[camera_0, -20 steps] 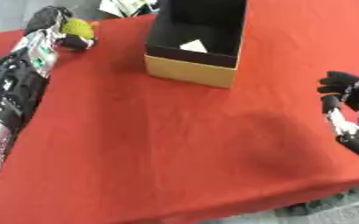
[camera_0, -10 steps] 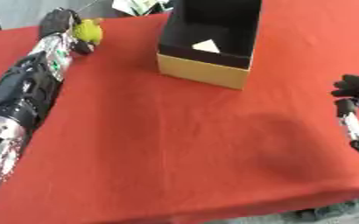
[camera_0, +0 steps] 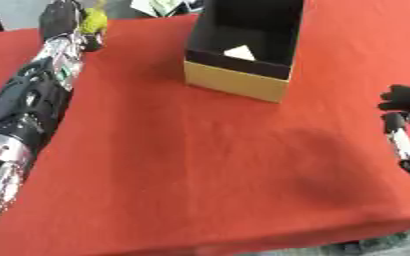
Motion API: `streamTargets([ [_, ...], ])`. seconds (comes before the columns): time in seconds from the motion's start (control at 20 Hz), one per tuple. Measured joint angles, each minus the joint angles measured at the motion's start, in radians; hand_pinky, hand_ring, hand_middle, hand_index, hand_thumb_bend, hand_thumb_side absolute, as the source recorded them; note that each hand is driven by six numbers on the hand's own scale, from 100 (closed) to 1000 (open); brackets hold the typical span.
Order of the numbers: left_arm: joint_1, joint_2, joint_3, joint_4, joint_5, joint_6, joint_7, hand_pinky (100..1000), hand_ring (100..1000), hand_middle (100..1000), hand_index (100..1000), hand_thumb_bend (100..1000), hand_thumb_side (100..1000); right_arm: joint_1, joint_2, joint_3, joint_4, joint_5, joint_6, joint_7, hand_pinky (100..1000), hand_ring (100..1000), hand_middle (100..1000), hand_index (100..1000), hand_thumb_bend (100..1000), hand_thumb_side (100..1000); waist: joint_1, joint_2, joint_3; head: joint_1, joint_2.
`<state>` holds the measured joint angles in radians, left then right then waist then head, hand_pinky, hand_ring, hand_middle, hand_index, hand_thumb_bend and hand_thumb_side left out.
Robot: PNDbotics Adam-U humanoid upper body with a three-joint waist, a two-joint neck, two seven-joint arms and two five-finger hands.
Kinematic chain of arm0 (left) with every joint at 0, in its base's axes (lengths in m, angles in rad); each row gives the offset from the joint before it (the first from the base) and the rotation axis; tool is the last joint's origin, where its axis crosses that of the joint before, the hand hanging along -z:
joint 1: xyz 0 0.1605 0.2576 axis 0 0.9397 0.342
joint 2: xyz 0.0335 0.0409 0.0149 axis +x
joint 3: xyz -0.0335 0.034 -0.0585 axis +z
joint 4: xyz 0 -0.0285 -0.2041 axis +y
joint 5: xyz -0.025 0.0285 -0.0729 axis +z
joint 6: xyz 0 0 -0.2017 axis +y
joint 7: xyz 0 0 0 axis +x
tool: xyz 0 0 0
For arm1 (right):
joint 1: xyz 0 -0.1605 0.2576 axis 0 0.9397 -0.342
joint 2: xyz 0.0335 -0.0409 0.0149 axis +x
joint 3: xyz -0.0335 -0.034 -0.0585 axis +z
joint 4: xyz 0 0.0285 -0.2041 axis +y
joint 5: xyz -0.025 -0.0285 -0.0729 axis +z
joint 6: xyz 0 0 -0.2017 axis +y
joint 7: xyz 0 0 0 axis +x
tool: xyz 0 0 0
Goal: Pick up objects on the table and place them in the box.
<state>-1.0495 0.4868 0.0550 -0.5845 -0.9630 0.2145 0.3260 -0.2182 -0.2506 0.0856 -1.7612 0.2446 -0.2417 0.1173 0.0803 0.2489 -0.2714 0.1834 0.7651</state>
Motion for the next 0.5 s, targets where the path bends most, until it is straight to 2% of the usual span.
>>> streamTargets([
  [0.2,-0.018,0.019,-0.026,-0.094,0.062,-0.056,-0.004,485,414,370,516,144,100,0.006,0.0,-0.002,0.003,0.0,0.0,0.0,697,747,741,862,100,509,-0.002,-0.007,0.01,-0.006,0.0],
  [0.5,-0.025,0.018,-0.112,-0.251,0.157,-0.15,-0.072,501,428,388,534,186,100,0.007,0.0,-0.002,0.005,0.0,0.0,0.0,697,747,740,861,100,510,-0.002,-0.01,0.01,-0.011,0.0],
])
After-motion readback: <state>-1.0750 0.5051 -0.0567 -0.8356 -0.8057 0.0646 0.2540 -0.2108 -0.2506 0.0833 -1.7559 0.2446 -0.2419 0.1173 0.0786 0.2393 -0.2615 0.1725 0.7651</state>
